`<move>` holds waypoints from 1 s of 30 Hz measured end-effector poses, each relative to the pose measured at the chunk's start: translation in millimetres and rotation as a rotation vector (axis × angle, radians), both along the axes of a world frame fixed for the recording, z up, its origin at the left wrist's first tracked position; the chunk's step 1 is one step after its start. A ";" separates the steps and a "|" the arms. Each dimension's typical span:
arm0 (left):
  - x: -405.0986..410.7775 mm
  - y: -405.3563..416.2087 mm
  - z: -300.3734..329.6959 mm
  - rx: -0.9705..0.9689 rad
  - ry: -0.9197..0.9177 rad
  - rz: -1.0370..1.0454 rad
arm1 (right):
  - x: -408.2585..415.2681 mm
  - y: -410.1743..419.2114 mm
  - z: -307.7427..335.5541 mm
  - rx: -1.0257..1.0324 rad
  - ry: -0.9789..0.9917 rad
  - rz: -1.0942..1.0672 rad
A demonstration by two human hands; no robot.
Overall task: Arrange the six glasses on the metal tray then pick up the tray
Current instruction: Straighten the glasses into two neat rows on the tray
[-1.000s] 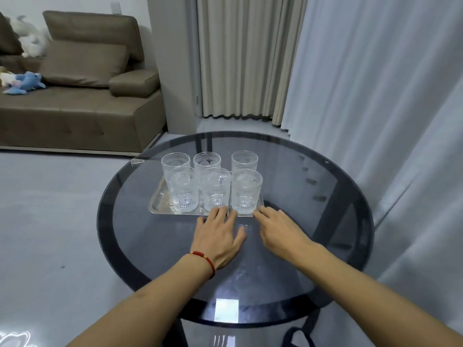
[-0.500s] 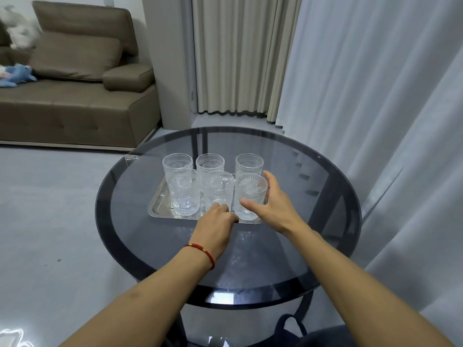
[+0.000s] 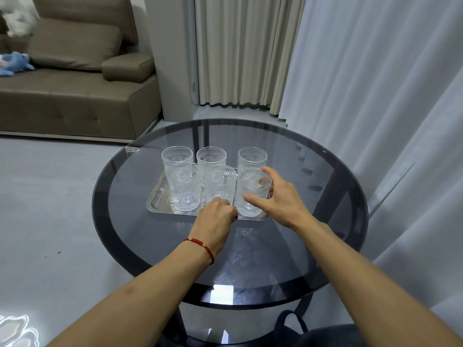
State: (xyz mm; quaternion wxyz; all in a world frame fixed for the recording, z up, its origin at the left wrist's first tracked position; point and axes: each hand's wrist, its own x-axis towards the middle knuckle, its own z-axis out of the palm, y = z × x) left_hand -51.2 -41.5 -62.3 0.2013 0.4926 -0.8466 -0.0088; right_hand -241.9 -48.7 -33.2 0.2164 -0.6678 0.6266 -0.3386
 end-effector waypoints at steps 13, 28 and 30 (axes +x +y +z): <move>-0.4 -2.7 8.1 0.045 -0.016 0.102 | -0.7 -50.0 53.7 -0.153 0.134 -0.082; -6.2 8.0 15.3 0.015 -0.057 0.157 | 19.4 -101.2 60.1 0.236 0.384 0.052; -6.2 8.4 15.4 0.014 -0.055 0.159 | 19.8 -99.7 63.4 0.239 0.382 0.061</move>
